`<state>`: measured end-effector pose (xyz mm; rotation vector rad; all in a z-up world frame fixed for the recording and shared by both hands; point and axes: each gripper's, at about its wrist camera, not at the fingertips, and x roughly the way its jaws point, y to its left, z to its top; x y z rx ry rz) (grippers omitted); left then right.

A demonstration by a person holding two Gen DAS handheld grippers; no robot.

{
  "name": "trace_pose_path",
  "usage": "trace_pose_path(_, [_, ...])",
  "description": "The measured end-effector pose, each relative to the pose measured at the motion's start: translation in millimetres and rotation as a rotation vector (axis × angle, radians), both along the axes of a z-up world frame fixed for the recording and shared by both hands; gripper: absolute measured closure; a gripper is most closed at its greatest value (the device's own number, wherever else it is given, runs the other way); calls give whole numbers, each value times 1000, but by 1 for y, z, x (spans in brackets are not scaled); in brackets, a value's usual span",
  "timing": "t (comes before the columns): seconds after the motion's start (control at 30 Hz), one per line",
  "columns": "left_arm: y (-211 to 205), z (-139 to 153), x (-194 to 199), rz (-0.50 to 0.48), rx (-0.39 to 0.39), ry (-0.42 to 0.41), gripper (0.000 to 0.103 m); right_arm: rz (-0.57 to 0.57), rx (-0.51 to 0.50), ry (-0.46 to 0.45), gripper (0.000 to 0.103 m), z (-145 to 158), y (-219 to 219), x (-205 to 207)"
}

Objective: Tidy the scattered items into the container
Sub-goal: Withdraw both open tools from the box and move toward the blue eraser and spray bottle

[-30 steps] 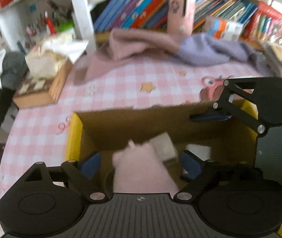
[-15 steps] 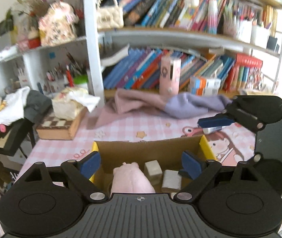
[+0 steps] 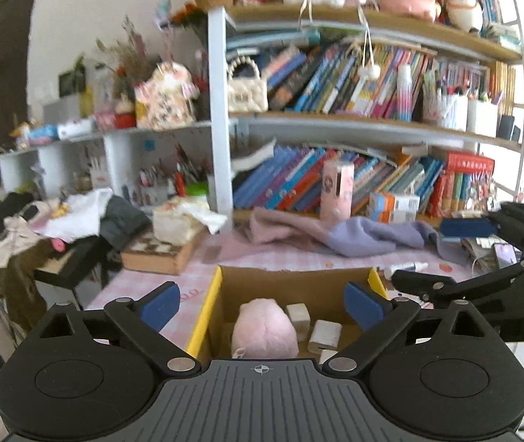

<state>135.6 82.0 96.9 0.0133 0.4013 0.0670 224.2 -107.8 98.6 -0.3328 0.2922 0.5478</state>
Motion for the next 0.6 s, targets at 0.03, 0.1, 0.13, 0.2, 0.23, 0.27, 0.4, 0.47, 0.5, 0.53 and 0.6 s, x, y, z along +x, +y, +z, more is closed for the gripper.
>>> trace_pose_path(0.03, [0,0,-7,7,-3,-8,5,-22,16,2,25,0,-3,-7])
trace_pose_path(0.1, [0,-3,-19,22,-16,-14,5,-54,37,9,25,-2,-9,-21])
trace_pose_path(0.13, [1,-5,-23,27,-21,-10,5,-65,42,13,25,-3,-12,-28])
trace_pose_path(0.2, [2,-10,-32,41,-28,2,5,-86,43,17,25,-7,-16,-43])
trace_pose_path(0.23, [2,-13,-38,47,-30,7,5,-95,40,21,25,-9,-17,-50])
trace_pose_path(0.27, [2,-15,-43,53,-31,11,5,-103,39,23,25,-10,-18,-57])
trace_pose_path(0.4, [-3,-24,-60,80,-69,35,5,-138,42,38,25,-19,-24,-84])
trace_pose_path(0.47, [-8,-28,-69,83,-87,40,5,-165,43,55,25,-26,-26,-97])
trace_pose_path(0.5, [-10,-30,-73,76,-88,47,5,-181,42,67,25,-30,-28,-103])
trace_pose_path(0.53, [-13,-31,-77,65,-87,57,5,-198,40,83,25,-34,-29,-108])
trace_pose_path(0.6, [-18,-35,-85,45,-73,76,5,-232,41,117,25,-41,-33,-118])
